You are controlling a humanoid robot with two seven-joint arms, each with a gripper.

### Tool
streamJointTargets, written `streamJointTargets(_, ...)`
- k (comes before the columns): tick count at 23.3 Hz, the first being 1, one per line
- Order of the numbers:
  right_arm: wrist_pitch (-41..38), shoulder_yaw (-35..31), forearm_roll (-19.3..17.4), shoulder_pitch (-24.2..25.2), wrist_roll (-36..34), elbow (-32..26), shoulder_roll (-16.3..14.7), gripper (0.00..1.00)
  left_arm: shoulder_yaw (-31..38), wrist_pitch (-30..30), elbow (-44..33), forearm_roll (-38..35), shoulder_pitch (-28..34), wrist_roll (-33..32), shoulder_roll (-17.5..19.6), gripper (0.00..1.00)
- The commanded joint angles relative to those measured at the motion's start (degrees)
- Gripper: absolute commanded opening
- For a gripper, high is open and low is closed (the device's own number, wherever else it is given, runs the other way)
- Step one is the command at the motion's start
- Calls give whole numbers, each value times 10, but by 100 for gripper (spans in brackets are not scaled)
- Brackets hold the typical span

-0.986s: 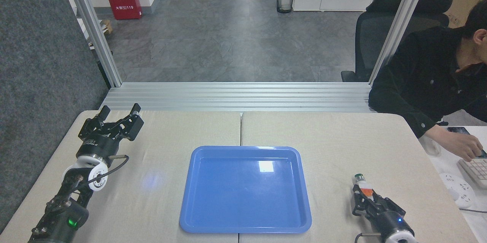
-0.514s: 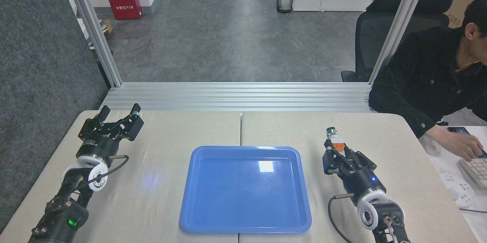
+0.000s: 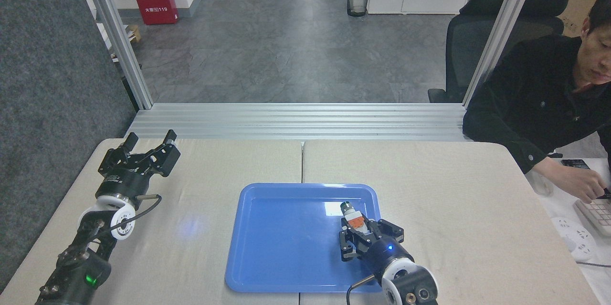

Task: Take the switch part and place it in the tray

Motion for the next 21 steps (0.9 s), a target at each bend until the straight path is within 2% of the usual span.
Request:
streamJointTargets(1,16,101,-37,13,-8,39,30,22,0,0,0,0,0,0,0,100)
streamJointTargets(2,15,89,-68,8,-22,39,33,75,0,0,0,0,0,0,0,100)
streamJointTargets(3,14,81,-84,3,-35,39,35,100,0,0,0,0,-1,0,0,100)
streamJointTargets(6,15,50,-120,-29,-90,39,36,100,0,0,0,0,0,0,0,100)
streamJointTargets(9,15,9,-122,-45,-106,38,33,100,0,0,0,0,0,0,0,100)
streamJointTargets(12,8,-87,-122,-82,-108,38,15,100,0,0,0,0,0,0,0,100)
streamJointTargets(13,1,-111,-122,-90,-108,38,-2,100,0,0,-1,0,0,0,0,100)
streamJointTargets(15,-53,-170,-125,-96,-110,39,-75,100,0,0,-1,0,0,0,0,100)
streamJointTargets(17,-99,-194,-136,-92,-132,46,-117,100,0,0,0,0,0,0,0,100)
streamJointTargets(20,-119,-226,-155,-85,-218,75,-165,100,0,0,0,0,0,0,0,100)
streamJointTargets(21,-118,-241,-159,-86,-223,89,-175,100,0,0,0,0,0,0,0,100)
